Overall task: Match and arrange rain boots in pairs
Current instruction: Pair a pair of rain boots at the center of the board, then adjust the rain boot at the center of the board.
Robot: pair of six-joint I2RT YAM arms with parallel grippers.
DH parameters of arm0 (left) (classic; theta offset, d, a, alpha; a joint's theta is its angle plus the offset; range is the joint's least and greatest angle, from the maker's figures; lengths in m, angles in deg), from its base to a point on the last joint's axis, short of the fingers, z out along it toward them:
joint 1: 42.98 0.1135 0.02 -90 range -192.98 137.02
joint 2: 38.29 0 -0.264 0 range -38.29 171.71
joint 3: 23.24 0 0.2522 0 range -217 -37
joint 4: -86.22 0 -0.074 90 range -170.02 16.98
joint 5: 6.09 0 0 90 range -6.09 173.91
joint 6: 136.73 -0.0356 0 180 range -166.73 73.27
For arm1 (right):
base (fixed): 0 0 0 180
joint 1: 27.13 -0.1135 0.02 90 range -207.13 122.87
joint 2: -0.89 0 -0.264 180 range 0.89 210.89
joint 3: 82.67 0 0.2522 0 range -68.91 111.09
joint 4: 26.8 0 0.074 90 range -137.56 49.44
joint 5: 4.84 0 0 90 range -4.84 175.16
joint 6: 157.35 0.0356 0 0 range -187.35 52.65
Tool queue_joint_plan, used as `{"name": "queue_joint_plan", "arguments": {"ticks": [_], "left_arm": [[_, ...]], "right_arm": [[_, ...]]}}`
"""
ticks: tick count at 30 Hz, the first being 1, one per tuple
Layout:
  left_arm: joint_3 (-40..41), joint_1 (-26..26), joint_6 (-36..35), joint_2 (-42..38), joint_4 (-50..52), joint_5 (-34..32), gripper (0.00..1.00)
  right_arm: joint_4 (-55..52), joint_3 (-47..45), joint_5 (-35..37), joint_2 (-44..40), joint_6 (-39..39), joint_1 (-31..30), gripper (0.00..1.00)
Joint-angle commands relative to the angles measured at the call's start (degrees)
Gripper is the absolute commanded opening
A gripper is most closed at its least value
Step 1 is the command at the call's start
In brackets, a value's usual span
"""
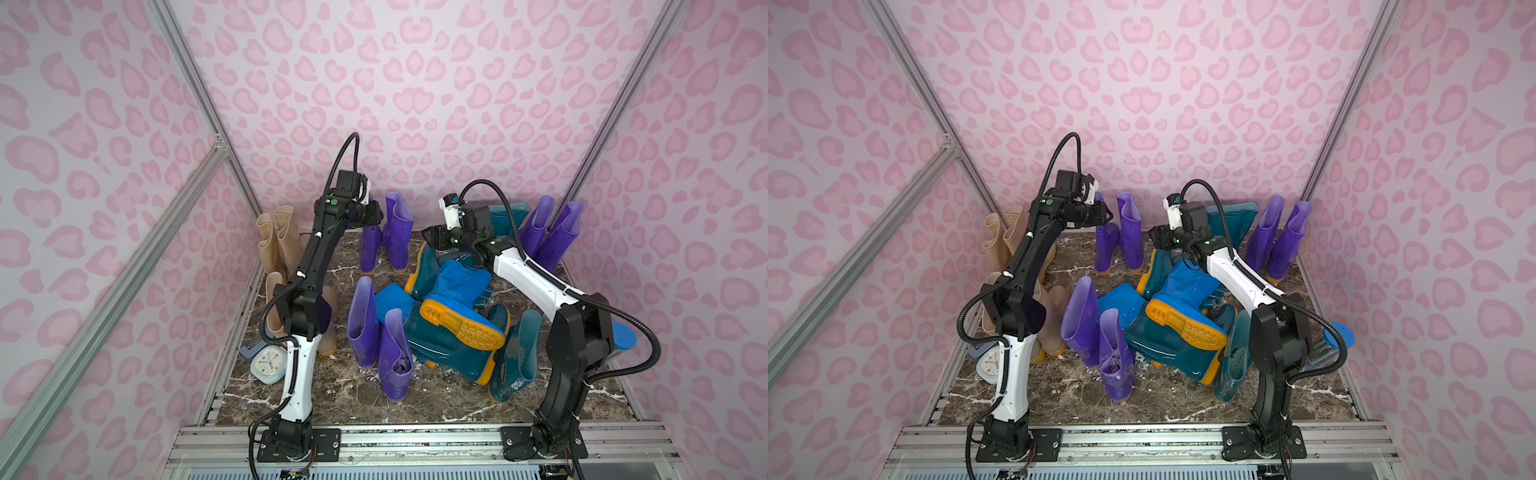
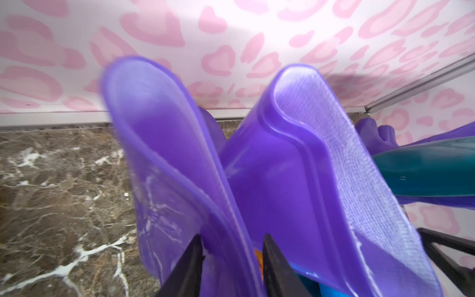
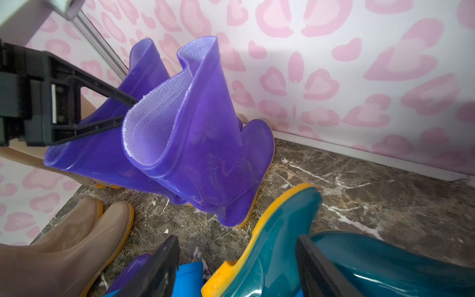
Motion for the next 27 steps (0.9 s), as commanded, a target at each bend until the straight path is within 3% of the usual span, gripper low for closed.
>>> {"name": "queue_joint_plan", "arguments": {"ticks": [1, 5, 11, 16, 22, 25, 27], "left_arm": [[0.1, 1.1, 1.7, -1.4, -2.5, 3.2, 0.47], [0.2, 2.2, 2.9, -1.7, -2.2, 7.1, 0.6], [1.6, 2.5, -0.9, -8.7, 3.8, 6.6, 0.64], [11.5, 3.2, -3.3, -21.1, 3.4, 2.0, 0.71], [26.8, 4.2, -2.6, -34.1, 0.2, 2.8, 0.71], [34.5, 4.3, -2.3, -39.2, -2.2, 1.9, 0.71], [38.5, 4.4, -2.2, -41.5, -3.5, 1.8, 0.71]], "right_arm": [[1.4, -1.2, 1.1, -1.3, 0.2, 0.7, 0.73], [0.5, -0.1, 0.1, -0.3, -1.1, 0.1, 0.73], [-1.7, 5.5, 0.3, 4.9, -7.6, -5.9, 0.75], [-1.0, 8.3, 2.8, 10.0, -4.9, -7.0, 0.76], [0.4, 13.2, 1.2, 15.9, -2.2, -7.7, 0.75], [1.4, 15.4, -0.8, 18.6, -1.0, -7.8, 0.68], [0.9, 18.1, -2.6, 20.7, -0.5, -7.8, 0.55]]}}
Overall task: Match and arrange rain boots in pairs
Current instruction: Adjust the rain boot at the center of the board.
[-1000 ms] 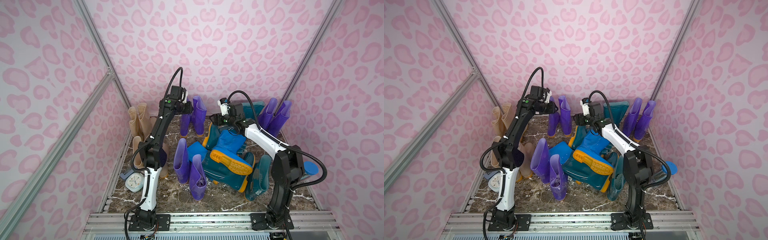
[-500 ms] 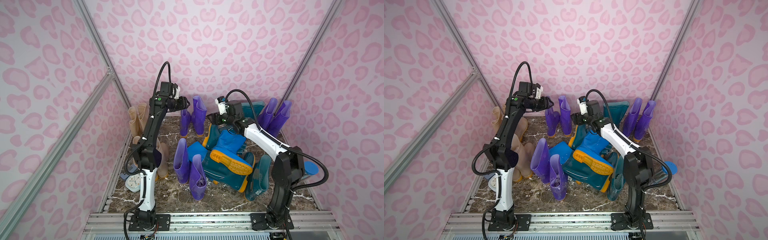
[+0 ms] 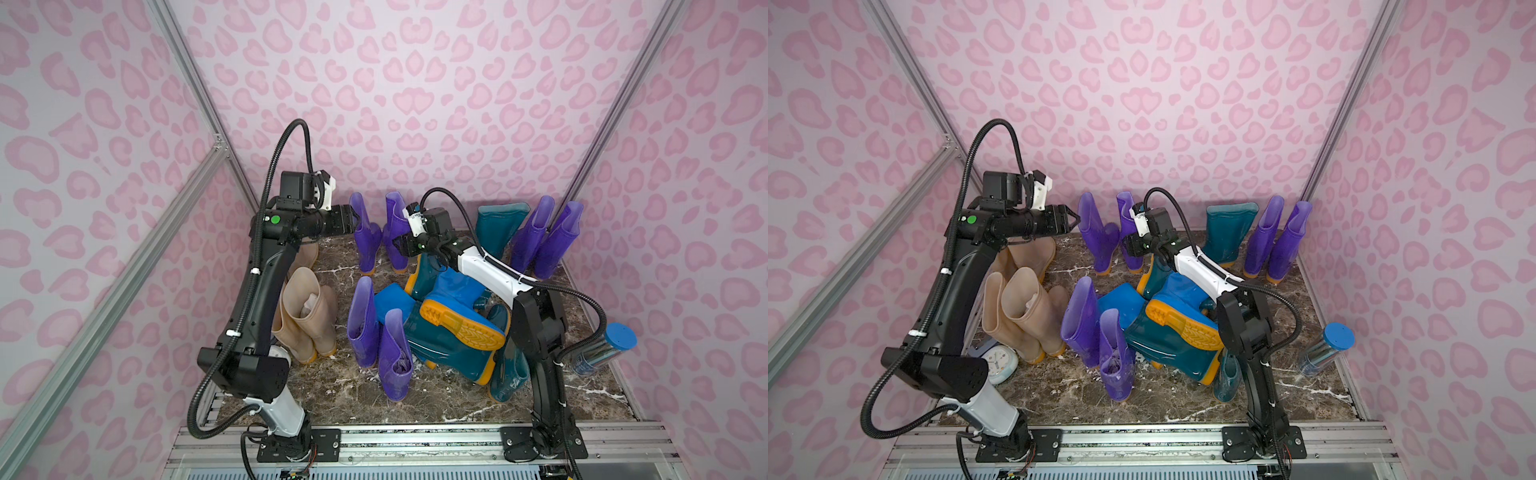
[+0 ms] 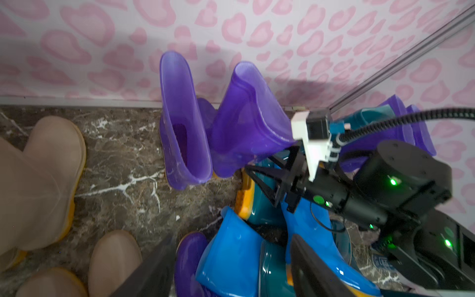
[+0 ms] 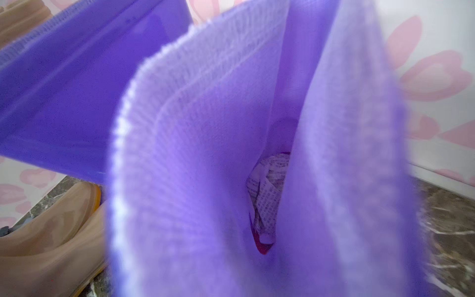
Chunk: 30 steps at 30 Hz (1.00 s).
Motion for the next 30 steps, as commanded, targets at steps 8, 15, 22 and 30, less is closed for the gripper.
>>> {"name": "queue_joint_plan", "arguments": {"ticks": [8, 15, 22, 30], "left_arm": [[5.5, 0.6, -0.3, -3.7, -2.8, -1.0, 0.71], [5.1, 0.8, -0.4, -3.5, -3.2, -0.2, 0.71], [4.1, 0.8, 0.1, -2.7, -3.2, 3.1, 0.71], [4.5, 0.3, -0.8, -7.6, -1.9, 4.5, 0.72]], "right_arm": [[2.0, 11.0, -7.1, 8.0, 6.7, -0.2, 0.01], [5.9, 9.7, -12.3, 9.1, 12.2, -0.1, 0.0], [8.1, 4.9, -12.4, 6.7, 13.6, 0.1, 0.27], [-5.0, 7.2, -3.7, 0.2, 7.1, 0.7, 0.58]]}}
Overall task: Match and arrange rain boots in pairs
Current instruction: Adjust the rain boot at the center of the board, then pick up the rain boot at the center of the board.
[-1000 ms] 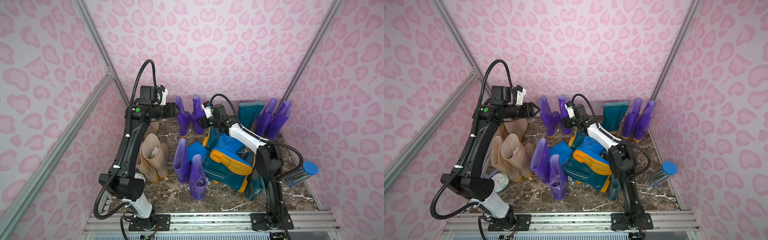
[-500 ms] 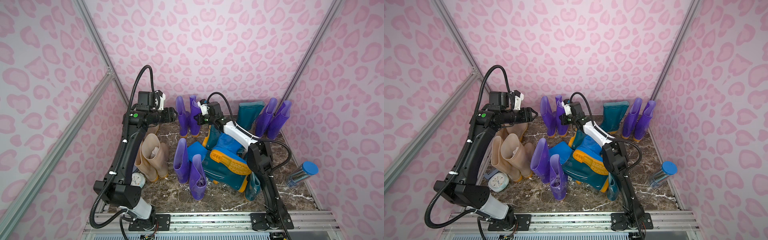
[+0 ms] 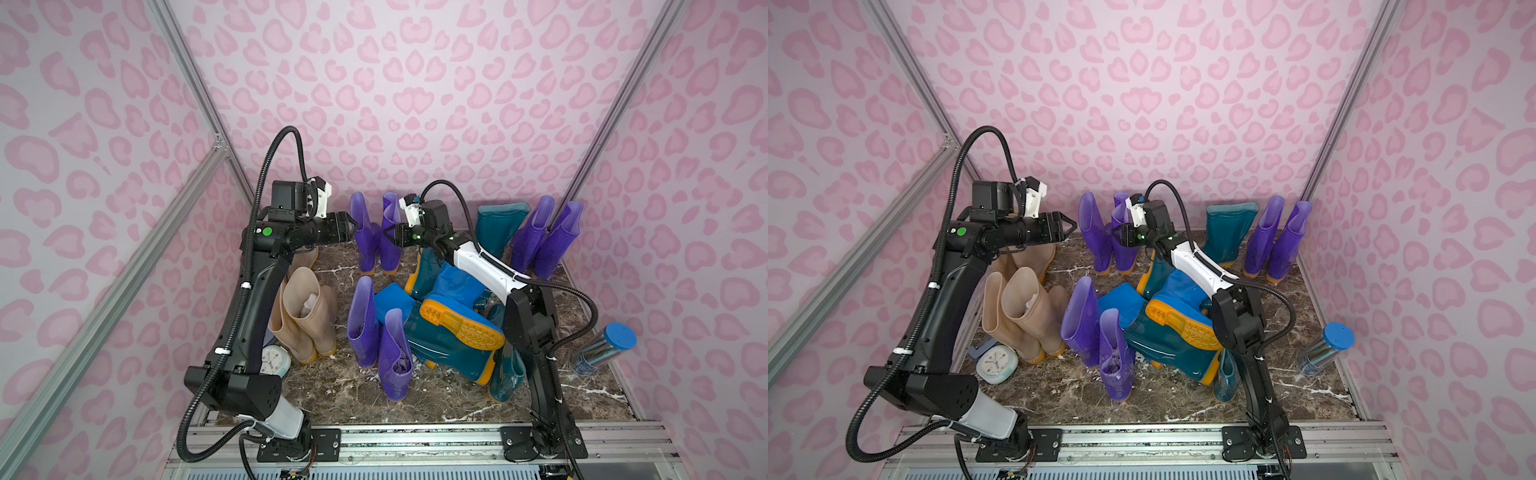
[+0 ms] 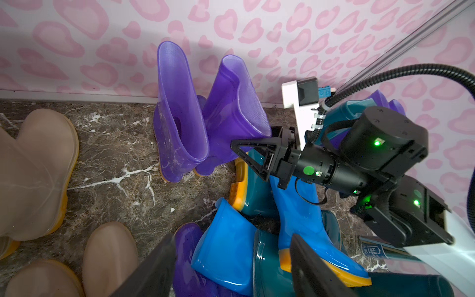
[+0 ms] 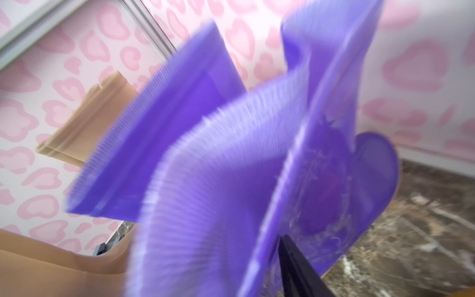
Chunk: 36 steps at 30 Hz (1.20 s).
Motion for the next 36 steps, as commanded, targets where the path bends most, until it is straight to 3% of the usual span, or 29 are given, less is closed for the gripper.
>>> {"name": "queue_joint_plan", "arguments": {"ticks": [1, 7, 14, 20, 28, 34, 36], "left_arm": [[0.1, -0.4, -1.1, -2.7, 0.3, 1.1, 0.72], [1.0, -3.9, -3.4, -7.2, 2.3, -1.6, 0.72], [2.5, -14.3, -6.8, -7.4, 0.7, -3.6, 0.72], [3.2, -20.5, -7.3, -3.0, -1.9, -0.8, 0.71], [-0.3, -29.1, -8.9, 3.9, 2.1, -5.2, 0.7], [-2.0, -30.9, -7.8, 8.5, 0.8, -6.6, 0.69], [-2.8, -31.0, -6.7, 9.4, 0.5, -7.3, 0.68]], "right_arm": [[-6.8, -0.4, 5.3, -2.3, -4.1, 0.5, 0.58], [-8.6, -10.9, 12.8, -13.2, -6.6, 2.0, 0.59], [-6.7, -27.3, 25.0, -31.1, -6.5, 2.4, 0.59], [0.3, -43.2, 21.5, -45.3, -3.9, 7.8, 0.61], [-16.7, -43.3, 45.0, -53.0, -6.0, 8.3, 0.64], [-24.4, -44.4, 49.6, -62.7, -0.9, 8.9, 0.66], [-31.1, -42.1, 51.3, -63.5, 2.9, 9.4, 0.6]]}}
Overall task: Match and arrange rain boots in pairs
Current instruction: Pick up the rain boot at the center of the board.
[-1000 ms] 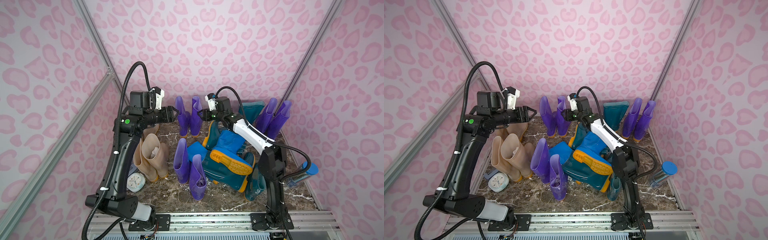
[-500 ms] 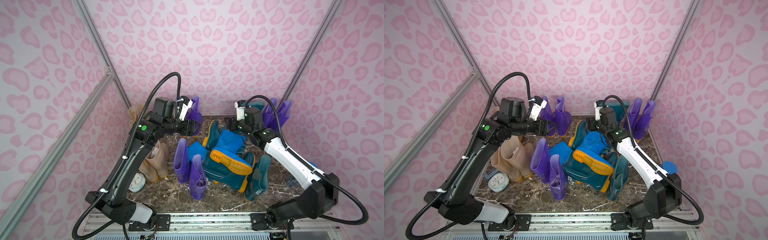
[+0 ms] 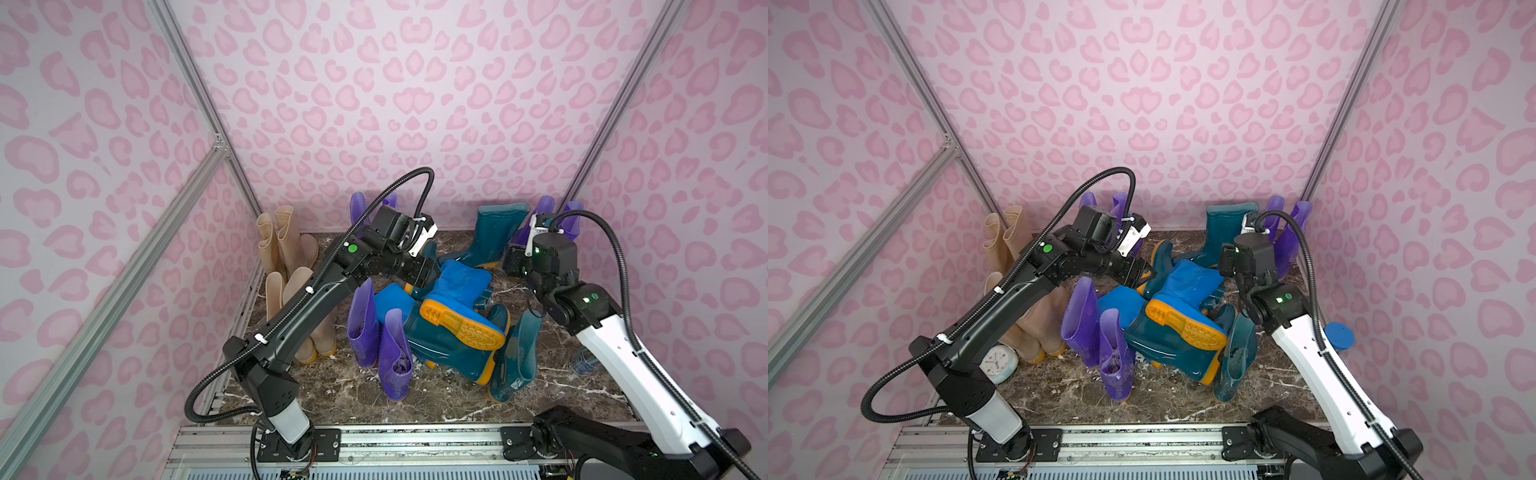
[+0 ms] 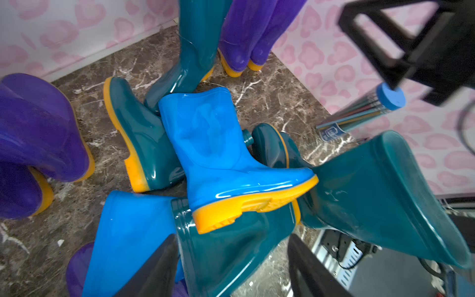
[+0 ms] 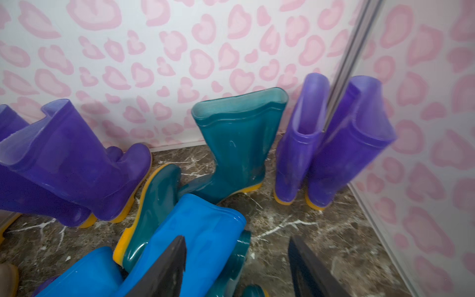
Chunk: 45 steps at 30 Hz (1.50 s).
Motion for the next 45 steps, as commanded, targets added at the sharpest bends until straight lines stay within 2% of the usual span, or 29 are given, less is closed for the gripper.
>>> {"name": "queue_joint_plan", "arguments": {"ticks": [1, 3, 4, 6, 8, 11, 14, 17, 21, 25, 32, 34, 37, 39, 40, 42, 45], "left_arm": [[-1.5, -0.1, 0.5, 0.7, -1.0, -1.5, 0.68], [-0.5, -0.1, -0.2, -0.3, -1.4, -5.7, 0.68], [0.9, -0.1, -0.6, -1.3, -2.5, -7.5, 0.68], [4.7, -0.1, -2.3, -3.6, -5.1, -9.9, 0.68], [7.2, 0.0, -3.0, -5.4, -6.3, -11.9, 0.68], [9.6, 0.2, -3.0, -7.1, -7.7, -13.5, 0.69], [12.7, 0.9, -2.4, -9.0, -9.9, -12.6, 0.69], [15.6, 1.5, -1.9, -10.4, -11.9, -13.2, 0.7], [17.4, 2.1, -0.8, -10.7, -12.7, -11.8, 0.7], [17.1, 2.1, -0.3, -9.9, -12.4, -11.0, 0.7], [17.4, 2.2, 0.1, -9.6, -12.9, -10.2, 0.7], [17.5, 2.2, 0.1, -9.7, -12.9, -10.4, 0.69], [17.5, 2.2, 0.1, -9.6, -12.8, -10.7, 0.7], [17.6, 2.2, 0.0, -9.9, -13.0, -10.3, 0.7], [17.7, 2.2, 0.1, -10.0, -13.1, -10.3, 0.69], [17.9, 2.2, 0.1, -10.0, -13.3, -10.6, 0.69], [17.9, 2.2, 0.1, -10.3, -13.1, -10.5, 0.69]], "right_arm": [[-12.0, 2.8, 4.4, -0.2, 5.7, 0.7, 0.59], [-19.0, 6.8, 3.7, 1.3, 6.7, 0.0, 0.51], [-21.3, 7.8, 5.2, 1.4, 7.8, -1.2, 0.51], [-25.6, 9.4, 6.7, 1.2, 10.1, -2.1, 0.56], [-28.6, 11.0, 2.3, 1.1, 10.9, -1.3, 0.59], [-30.2, 9.4, 0.2, -1.7, 13.3, -1.3, 0.63], [-33.2, 7.2, -1.5, -3.1, 14.7, -1.4, 0.65], [-35.7, 5.9, -4.6, -4.5, 16.7, -3.9, 0.67], [-40.6, 2.2, -5.3, -6.1, 19.6, -6.5, 0.72], [-38.1, -2.1, -10.3, -9.0, 20.6, -7.3, 0.74], [-34.5, -10.1, -10.3, -11.2, 21.9, -7.1, 0.74], [-33.5, -10.7, -9.9, -11.5, 22.0, -7.0, 0.65], [-32.6, -11.1, -9.0, -11.2, 21.0, -5.5, 0.36], [-31.0, -11.4, -9.8, -11.5, 19.3, -3.0, 0.12], [-30.2, -11.4, -10.7, -11.6, 18.2, -1.7, 0.06], [-29.4, -10.8, -12.2, -11.3, 14.5, 1.7, 0.0], [-28.6, -9.2, -11.9, -9.7, 8.8, 5.9, 0.0]]}}
